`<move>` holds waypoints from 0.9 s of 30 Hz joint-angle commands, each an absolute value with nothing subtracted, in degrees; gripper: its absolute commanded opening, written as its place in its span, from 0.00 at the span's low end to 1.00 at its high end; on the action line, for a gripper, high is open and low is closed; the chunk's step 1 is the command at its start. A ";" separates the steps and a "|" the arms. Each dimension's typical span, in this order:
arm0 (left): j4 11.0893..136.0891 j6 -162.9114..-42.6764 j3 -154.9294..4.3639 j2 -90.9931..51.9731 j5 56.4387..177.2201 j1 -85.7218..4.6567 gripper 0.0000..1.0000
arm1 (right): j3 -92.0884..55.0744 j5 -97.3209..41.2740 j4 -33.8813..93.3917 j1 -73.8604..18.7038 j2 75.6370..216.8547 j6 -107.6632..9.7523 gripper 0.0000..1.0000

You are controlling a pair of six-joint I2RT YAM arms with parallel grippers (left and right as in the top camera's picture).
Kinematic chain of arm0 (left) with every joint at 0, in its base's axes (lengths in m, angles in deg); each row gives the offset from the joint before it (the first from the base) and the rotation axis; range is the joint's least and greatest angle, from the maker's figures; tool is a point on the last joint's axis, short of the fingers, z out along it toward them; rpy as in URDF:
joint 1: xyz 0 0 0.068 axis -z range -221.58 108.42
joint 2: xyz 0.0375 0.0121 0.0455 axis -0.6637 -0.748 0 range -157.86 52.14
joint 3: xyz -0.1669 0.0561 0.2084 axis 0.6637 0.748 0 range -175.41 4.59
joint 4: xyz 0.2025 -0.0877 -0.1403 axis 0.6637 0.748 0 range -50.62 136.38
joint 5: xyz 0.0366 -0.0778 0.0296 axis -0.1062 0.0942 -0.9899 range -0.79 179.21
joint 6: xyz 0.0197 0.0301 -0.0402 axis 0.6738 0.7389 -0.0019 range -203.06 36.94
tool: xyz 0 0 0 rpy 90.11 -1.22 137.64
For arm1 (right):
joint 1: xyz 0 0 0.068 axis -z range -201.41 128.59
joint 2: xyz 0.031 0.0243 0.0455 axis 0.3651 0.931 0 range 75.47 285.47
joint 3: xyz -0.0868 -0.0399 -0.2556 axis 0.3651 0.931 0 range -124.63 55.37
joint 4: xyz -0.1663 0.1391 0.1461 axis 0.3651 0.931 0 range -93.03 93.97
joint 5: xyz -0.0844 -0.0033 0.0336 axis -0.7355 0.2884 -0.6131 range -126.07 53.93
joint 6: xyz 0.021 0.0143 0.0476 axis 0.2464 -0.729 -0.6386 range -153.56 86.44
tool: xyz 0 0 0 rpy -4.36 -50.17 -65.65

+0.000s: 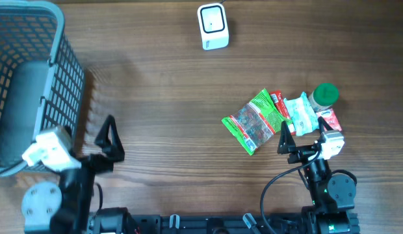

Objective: Scan the item barcode

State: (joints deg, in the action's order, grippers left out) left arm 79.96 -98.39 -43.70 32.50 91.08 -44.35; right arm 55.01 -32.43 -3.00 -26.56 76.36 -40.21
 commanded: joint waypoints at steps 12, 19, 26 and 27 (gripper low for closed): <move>88.92 -98.50 -29.12 51.78 90.49 -44.65 1.00 | 55.07 -32.17 -3.13 -26.26 75.68 -41.15 1.00; 55.72 -98.52 -20.09 51.89 92.20 -44.43 1.00 | 55.07 -32.17 -3.13 -26.26 75.68 -41.15 1.00; 20.77 -99.44 -7.68 51.89 94.03 -44.43 1.00 | 55.07 -32.17 -3.13 -26.26 75.68 -41.15 1.00; 18.72 -99.90 -6.50 51.89 93.79 -44.43 1.00 | 55.07 -32.17 -3.13 -26.26 75.68 -41.13 1.00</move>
State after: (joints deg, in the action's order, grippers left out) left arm 25.06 -98.65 -11.94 51.40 92.76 -44.35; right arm 55.01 -32.43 -2.98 -26.56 76.25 -40.21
